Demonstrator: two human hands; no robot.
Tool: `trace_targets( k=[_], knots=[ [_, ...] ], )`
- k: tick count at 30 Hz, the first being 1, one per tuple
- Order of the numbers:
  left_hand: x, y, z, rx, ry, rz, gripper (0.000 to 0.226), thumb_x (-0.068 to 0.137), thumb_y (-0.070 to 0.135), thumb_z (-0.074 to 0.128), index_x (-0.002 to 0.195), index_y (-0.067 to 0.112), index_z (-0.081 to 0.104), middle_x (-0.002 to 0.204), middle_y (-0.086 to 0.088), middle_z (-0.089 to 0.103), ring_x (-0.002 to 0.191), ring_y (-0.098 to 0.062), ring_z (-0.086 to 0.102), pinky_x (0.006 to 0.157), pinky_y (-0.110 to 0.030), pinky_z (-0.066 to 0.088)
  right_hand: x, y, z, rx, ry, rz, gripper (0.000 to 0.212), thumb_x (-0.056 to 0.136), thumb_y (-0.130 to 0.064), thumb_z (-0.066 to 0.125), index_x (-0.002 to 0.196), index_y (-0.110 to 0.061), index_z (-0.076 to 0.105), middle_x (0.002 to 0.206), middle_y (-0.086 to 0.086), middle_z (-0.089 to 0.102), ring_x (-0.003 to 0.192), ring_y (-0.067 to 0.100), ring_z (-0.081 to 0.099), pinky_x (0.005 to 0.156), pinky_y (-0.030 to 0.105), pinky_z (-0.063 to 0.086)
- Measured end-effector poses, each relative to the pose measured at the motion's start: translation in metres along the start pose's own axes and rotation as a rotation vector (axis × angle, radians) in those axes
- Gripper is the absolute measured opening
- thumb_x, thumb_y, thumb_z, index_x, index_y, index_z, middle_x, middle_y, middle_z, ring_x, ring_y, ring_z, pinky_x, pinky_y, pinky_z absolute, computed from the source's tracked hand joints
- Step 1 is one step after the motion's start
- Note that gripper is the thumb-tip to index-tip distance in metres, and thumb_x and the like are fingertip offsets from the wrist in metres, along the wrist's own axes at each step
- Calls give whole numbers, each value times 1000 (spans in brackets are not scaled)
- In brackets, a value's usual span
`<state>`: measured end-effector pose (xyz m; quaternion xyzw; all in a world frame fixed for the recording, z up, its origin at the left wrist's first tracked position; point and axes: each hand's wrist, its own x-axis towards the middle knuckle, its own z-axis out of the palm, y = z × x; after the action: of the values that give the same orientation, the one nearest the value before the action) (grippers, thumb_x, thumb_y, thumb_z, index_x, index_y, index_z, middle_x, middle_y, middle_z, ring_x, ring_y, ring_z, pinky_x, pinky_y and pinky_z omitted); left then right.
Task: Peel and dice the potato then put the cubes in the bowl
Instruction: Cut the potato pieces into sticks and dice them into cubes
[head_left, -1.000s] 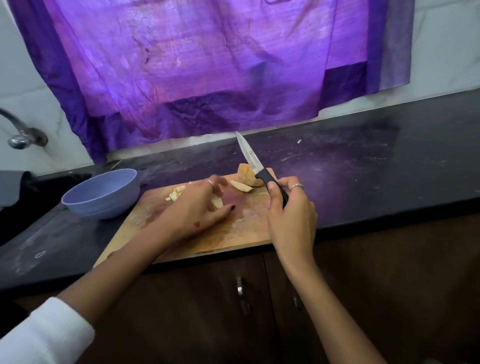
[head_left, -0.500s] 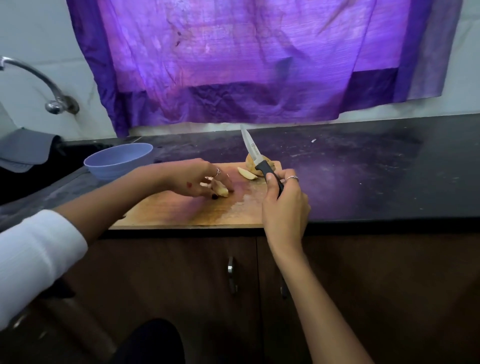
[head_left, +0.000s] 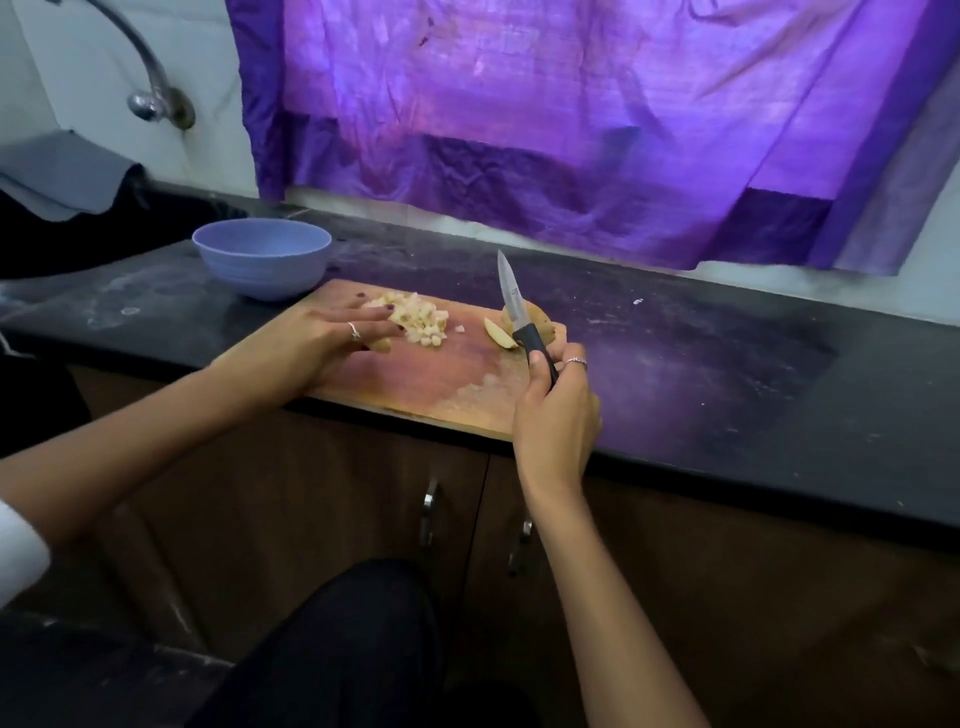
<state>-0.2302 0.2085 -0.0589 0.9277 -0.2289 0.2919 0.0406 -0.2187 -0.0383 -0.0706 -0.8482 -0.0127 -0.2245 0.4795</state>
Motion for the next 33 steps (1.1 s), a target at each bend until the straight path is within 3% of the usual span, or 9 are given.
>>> trace_targets(
  k=[3,6,9,13,16,19,21,26,33],
  knots=[
    [-13,-7,-6,-196,-145,-129,43,90,36,53,127,16,62,135,-10,57,125,-27,53,104,-15,30,-3,-2,-4,-101,-64,-50,18,101,-29,43,113,-19,52,100,3,66,93,24,61,70,29,40],
    [-18,-10,-11,-307,-186,-258,83,79,81,35,136,23,53,134,3,57,118,-13,54,95,-17,35,-1,-8,1,-71,-3,-86,16,100,-32,45,106,-20,53,96,5,67,92,30,61,68,32,40],
    [-16,-13,-8,-329,-119,-369,71,81,66,56,136,20,54,130,0,61,110,-13,58,88,-20,40,-3,-28,4,81,98,-50,2,96,-30,50,95,-28,51,88,8,69,81,32,64,71,41,51],
    [-16,-20,-2,-362,-145,-359,63,82,52,64,134,16,56,135,1,57,119,-11,53,96,-22,39,-16,-51,1,88,-164,18,17,97,-16,51,97,-32,53,85,3,68,51,9,54,55,30,47],
    [-16,-21,3,-367,-101,-349,64,84,51,64,134,12,55,137,-3,56,123,-14,51,104,-25,38,-30,-66,10,-207,-326,-70,24,94,-22,55,114,-37,56,107,-1,63,75,9,57,68,27,43],
    [-18,-22,8,-354,-54,-362,62,84,51,65,133,13,57,131,-2,60,119,-13,53,96,-20,37,-43,-83,25,-526,-335,-153,39,94,-31,58,132,-32,54,120,-5,62,103,18,58,89,32,47],
    [-18,-22,9,-358,-39,-384,60,84,52,64,131,15,58,127,-2,62,114,-14,55,91,-22,38,-43,-98,35,-639,-327,-183,39,95,-36,56,133,-31,54,114,0,65,96,20,60,84,38,50],
    [-20,-17,8,-408,-27,-425,59,82,53,63,128,16,60,120,-3,65,108,-15,57,94,-32,47,-35,-116,51,-747,-378,-223,38,94,-36,56,132,-33,53,114,1,63,98,21,60,78,31,47],
    [-17,-15,6,-419,-75,-497,66,81,54,65,134,17,54,130,-2,60,118,-15,53,98,-28,41,-32,-129,50,-862,-400,-280,34,95,-36,54,127,-26,55,101,0,58,86,22,56,67,30,42]
  ],
)
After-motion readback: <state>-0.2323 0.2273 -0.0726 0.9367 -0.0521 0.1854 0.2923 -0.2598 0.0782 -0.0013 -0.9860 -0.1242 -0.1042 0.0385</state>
